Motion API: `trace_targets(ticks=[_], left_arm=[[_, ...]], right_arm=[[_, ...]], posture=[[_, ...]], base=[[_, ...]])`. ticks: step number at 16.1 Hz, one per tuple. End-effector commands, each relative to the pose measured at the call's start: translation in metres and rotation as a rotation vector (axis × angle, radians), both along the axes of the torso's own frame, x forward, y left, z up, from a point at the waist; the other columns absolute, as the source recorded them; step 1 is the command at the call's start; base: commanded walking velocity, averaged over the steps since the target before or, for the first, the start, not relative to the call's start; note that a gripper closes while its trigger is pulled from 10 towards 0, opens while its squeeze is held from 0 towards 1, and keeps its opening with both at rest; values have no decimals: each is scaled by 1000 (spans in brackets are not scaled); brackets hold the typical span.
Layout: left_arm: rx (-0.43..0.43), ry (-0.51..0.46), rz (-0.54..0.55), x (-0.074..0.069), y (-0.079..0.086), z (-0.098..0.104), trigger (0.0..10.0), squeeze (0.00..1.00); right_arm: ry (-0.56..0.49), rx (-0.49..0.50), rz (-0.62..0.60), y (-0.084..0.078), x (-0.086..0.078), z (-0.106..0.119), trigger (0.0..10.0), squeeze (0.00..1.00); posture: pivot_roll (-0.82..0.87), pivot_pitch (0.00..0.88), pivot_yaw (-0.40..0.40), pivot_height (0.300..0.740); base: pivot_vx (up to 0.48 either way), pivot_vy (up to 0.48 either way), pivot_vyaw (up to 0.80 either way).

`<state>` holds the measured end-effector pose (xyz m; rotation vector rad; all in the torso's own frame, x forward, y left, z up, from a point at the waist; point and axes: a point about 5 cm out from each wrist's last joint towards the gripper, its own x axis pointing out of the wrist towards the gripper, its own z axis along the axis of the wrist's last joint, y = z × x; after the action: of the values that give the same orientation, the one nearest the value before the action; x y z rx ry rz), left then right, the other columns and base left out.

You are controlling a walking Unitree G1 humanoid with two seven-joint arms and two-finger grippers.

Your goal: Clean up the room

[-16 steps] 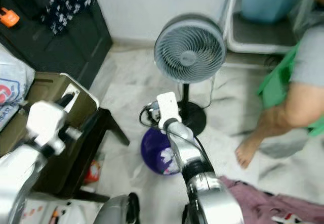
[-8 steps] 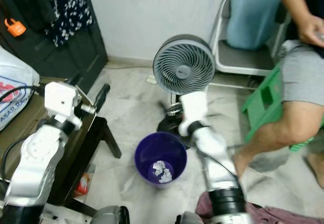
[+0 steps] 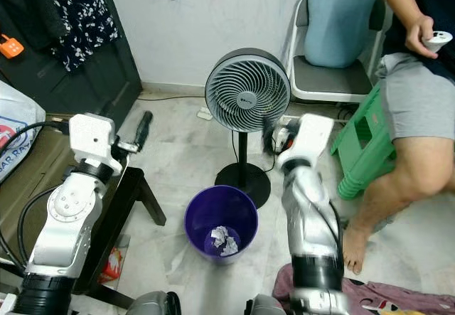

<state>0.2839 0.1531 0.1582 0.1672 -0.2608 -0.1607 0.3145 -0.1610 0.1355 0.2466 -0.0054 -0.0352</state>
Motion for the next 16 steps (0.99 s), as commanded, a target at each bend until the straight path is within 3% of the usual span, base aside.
trace_targets(ticks=[1, 2, 4, 5, 7, 9, 13, 16], left_arm=[[-59, 9, 38, 0, 9, -1, 10000, 0], [-67, 13, 35, -1, 9, -3, 10000, 0], [-40, 30, 54, -8, 14, -12, 10000, 0], [-36, 40, 63, -10, 17, -14, 10000, 0], [-36, 53, 82, -12, 20, -17, 10000, 0], [-57, 74, 108, -20, 24, -23, 10000, 0], [-39, 97, 78, -20, 20, -30, 10000, 0], [-39, 113, 84, -25, 21, -33, 10000, 0]], right_arm=[[21, -12, -4, -2, -2, -4, 10000, 0], [21, -21, 1, -3, -6, -5, 10000, 0], [-58, -287, 51, -4, -22, -3, 10000, 0], [-75, -248, 86, -2, -27, -1, 10000, 0], [-48, -209, 45, -10, -30, -3, 10000, 0], [10, -208, 43, -29, -38, -15, 10000, 0], [30, -234, 66, -13, -42, -20, 10000, 0], [31, -192, 66, -12, -50, -21, 10000, 0]], posture=[[-123, 0, 40, 740], [-127, 0, 37, 740], [-125, 0, 26, 740], [-124, 0, 23, 740], [-112, 0, 12, 740], [-109, 0, 3, 740], [-128, 0, -11, 740], [-134, 0, 4, 740]], base=[[0, 0, 0], [0, 0, 0], [0, 0, 0], [0, 0, 0], [0, 0, 0], [0, 0, 0], [0, 0, 0], [0, 0, 0]])
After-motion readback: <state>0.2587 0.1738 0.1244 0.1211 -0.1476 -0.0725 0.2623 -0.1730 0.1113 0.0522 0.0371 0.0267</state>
